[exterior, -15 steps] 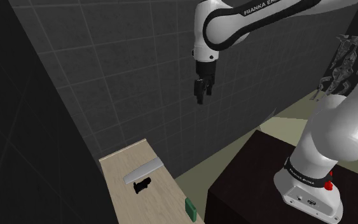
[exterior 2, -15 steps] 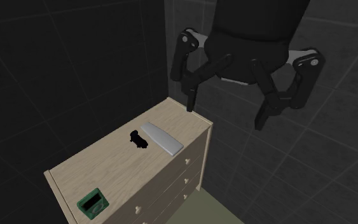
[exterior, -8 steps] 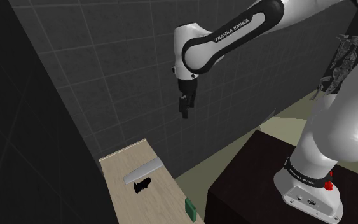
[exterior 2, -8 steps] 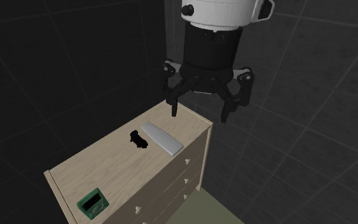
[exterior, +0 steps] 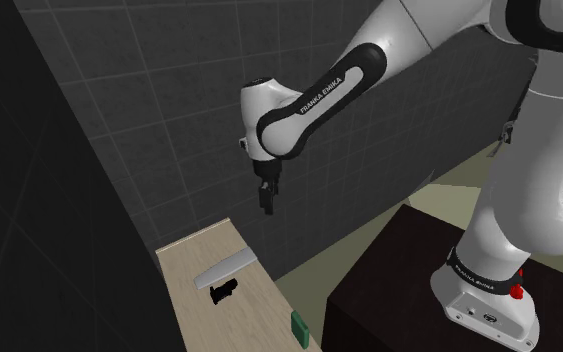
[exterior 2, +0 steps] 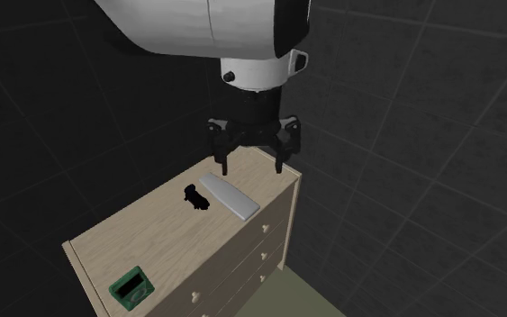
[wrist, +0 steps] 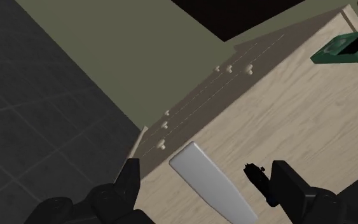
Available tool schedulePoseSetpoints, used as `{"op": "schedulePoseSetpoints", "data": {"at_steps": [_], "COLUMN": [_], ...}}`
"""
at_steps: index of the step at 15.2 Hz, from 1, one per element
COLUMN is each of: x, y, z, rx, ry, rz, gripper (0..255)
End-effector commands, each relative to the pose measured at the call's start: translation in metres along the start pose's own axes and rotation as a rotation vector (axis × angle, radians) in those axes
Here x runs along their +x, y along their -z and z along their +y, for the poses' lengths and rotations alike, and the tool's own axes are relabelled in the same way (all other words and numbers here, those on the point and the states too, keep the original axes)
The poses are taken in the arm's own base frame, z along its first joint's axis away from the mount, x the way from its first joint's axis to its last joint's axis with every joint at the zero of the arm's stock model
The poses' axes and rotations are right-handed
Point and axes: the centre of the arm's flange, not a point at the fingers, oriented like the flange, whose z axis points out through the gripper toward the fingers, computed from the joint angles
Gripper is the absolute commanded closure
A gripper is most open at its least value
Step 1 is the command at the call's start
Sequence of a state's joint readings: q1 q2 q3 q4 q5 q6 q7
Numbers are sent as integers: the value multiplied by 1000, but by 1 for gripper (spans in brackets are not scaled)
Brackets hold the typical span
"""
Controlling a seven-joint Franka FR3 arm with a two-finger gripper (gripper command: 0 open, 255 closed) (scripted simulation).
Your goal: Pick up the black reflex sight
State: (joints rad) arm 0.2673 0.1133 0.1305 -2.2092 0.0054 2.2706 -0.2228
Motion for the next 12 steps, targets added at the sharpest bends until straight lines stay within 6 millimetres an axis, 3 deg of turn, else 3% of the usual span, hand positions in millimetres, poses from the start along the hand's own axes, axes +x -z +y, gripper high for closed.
{"op": "schedulePoseSetpoints", "data": {"at_steps": [1,12], "x": [19,102], "y": [-14,-113], "z": [-9,-83], "rx": [-7,-45], "ry": [55,346], "rz": [-1,-11], "gripper": [0,0]}}
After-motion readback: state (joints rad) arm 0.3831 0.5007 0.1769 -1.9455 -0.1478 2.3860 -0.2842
